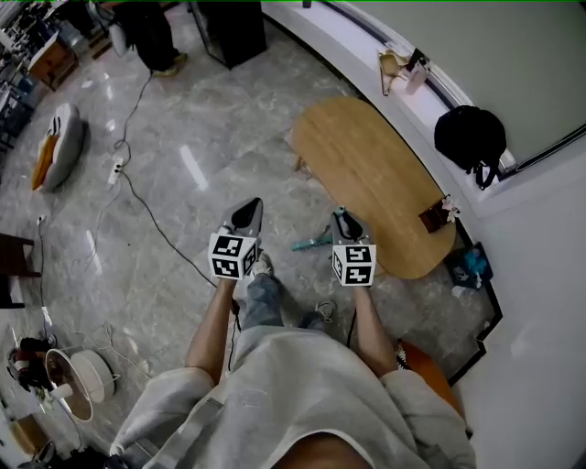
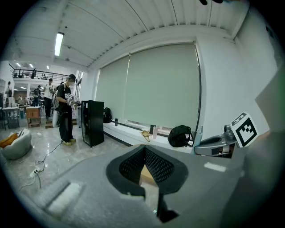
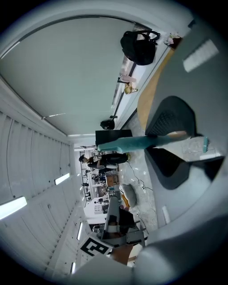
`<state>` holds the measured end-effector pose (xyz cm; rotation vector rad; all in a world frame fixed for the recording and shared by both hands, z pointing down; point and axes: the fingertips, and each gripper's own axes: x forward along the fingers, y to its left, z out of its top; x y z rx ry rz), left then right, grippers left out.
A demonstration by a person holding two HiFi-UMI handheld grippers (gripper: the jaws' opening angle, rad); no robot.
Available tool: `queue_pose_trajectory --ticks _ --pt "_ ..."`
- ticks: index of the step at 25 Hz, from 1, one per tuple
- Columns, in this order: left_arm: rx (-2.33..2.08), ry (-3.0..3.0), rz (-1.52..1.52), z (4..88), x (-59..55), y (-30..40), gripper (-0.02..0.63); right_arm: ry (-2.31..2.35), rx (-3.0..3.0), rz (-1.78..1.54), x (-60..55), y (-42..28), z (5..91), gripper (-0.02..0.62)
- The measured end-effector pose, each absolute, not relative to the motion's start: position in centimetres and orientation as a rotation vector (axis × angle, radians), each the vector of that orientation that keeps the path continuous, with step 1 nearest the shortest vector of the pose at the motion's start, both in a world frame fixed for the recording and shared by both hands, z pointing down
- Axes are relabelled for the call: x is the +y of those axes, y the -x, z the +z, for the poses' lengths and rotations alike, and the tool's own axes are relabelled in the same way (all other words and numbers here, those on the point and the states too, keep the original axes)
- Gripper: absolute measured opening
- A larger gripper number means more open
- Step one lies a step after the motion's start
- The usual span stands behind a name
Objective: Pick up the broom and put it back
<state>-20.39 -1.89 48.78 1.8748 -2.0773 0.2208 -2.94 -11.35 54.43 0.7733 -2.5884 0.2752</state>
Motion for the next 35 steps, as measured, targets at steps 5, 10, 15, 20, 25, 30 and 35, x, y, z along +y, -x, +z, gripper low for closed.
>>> queue_pose_trajectory --ticks 5,10,15,20,25,30,35 --pt "-2.039 -1.902 0.233 49.2 -3.3 25.6 -0.003 -0.816 -2.559 0.305 -12.1 7.2 55.0 0.089" --pt "-2.016 -1.917 0.209 49.8 -5.0 31.0 -0.003 -0.846 -2.542 0.315 -12.7 11.9 55.2 0.089" --pt "-1.992 -1.946 0.199 49.6 -6.7 35.5 -0.003 -0.877 -2.532 0.327 -13.7 16.1 55.3 0.087" --pt "-1.992 -1.967 0.189 49.1 -7.8 39.6 -0.003 -0.89 -2.538 0.321 -14.7 20.2 54.8 0.087" --pt "-1.996 -1.963 0.189 49.2 -8.9 42.8 -0.003 -0.891 -2.55 0.314 -16.0 23.8 54.3 0.087" --pt "-1.994 -1.948 0.185 49.1 -10.2 43.8 -0.003 -0.853 -2.574 0.312 -16.9 26.3 53.9 0.087" --pt "-2.004 -1.949 0.211 49.1 -12.2 43.5 -0.003 -0.802 -2.593 0.304 -17.9 27.8 53.8 0.087"
